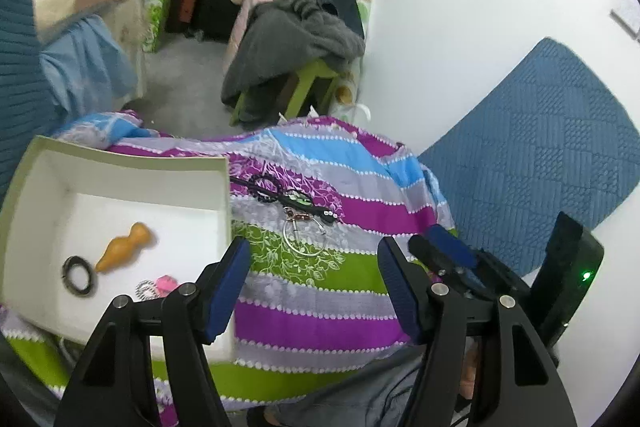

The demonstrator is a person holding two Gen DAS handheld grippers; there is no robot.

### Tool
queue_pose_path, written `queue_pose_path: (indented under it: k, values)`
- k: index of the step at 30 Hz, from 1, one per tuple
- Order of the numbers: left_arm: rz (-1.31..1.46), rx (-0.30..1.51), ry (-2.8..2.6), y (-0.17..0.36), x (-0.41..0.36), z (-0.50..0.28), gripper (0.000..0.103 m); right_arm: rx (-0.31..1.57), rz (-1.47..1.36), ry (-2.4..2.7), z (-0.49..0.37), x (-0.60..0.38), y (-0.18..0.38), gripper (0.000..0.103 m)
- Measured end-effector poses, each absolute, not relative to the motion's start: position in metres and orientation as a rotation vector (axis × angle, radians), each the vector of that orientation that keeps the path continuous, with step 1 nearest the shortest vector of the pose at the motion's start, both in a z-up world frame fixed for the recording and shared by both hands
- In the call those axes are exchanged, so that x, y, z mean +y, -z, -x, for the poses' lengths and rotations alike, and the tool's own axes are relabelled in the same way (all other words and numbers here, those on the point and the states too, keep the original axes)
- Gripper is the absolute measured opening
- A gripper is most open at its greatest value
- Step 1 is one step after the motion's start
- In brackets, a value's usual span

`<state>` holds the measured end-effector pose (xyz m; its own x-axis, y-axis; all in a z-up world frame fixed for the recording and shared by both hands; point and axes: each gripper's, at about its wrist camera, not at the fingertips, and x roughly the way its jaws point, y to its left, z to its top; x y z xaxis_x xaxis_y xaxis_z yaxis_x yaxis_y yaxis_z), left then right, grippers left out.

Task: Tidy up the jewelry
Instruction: 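Move the left tool toward the black beaded hairpin on the cloth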

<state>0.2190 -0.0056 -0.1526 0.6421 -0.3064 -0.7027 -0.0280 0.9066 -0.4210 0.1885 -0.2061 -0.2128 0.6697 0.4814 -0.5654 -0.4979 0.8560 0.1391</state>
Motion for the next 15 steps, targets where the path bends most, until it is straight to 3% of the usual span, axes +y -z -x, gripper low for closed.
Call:
queue_pose_path:
  k: [15]
  values:
    - [0.352, 1.119, 0.17, 0.194, -0.022, -0.352, 0.056, 0.813, 0.032, -0.57, -0.283, -0.202, 0.292, 0.037]
